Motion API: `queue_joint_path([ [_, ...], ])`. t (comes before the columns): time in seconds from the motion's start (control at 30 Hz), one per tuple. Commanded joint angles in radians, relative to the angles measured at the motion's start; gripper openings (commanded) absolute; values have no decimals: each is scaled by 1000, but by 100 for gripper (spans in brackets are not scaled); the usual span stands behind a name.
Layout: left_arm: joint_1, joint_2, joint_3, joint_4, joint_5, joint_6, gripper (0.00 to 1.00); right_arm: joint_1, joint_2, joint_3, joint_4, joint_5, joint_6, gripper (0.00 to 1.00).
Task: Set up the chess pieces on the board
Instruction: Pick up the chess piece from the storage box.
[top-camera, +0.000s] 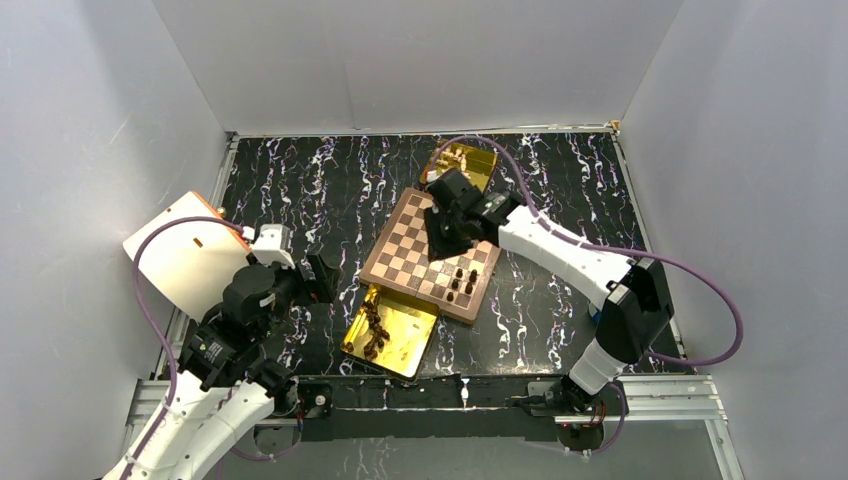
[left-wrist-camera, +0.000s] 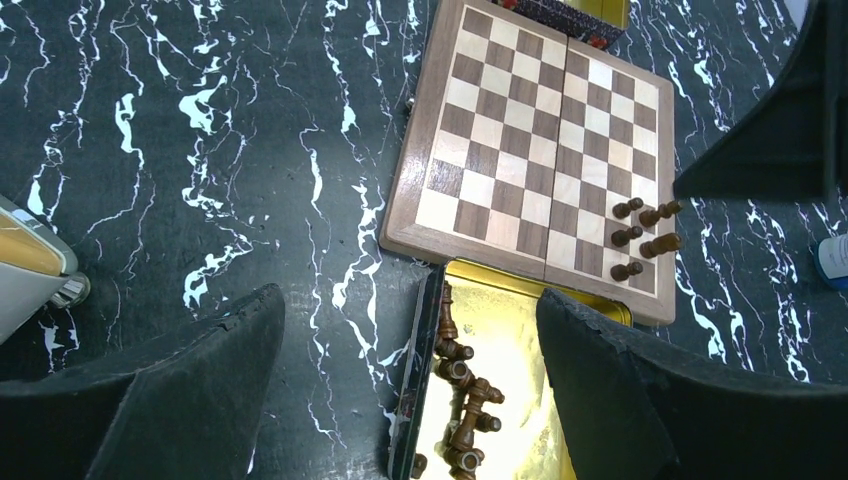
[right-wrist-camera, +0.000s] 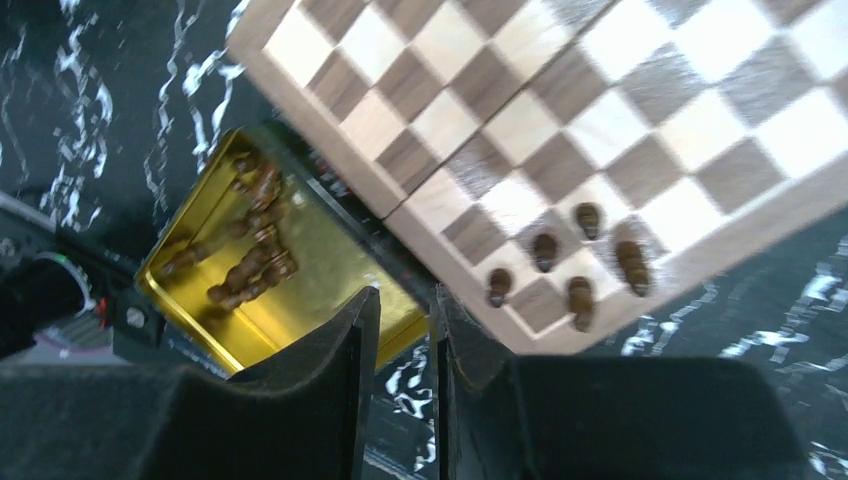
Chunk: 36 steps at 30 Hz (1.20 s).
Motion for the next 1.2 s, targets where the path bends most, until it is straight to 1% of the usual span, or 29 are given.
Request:
queue_joint_path([
  [0.0,3,-24,8,-5,-52,7,93,108,-16,-61,139,-59,66,34],
  [0.1,3,-45,9,-12,-73,2,93,199,5,-95,233,-68,70,37],
  [0.2,3,-68,7,-14,-95,-5,93,272,50,-107,303,-65,79,38],
  [0.3,3,-85,7,-16,-113,-6,93,319,100,-105,362,-61,70,37],
  [0.43,3,-107,13,-21,-131,-8,93,347,155,-109,443,-69,38,36],
  [0.6,3,-151,14,-31,-162,-19,93,355,241,-41,386,-32,27,35],
  [0.73,3,-178,11,-32,-183,-22,93,355,294,-13,353,29,16,33],
  [1.17,3,-175,11,-31,-178,-19,93,354,347,18,339,16,12,33],
])
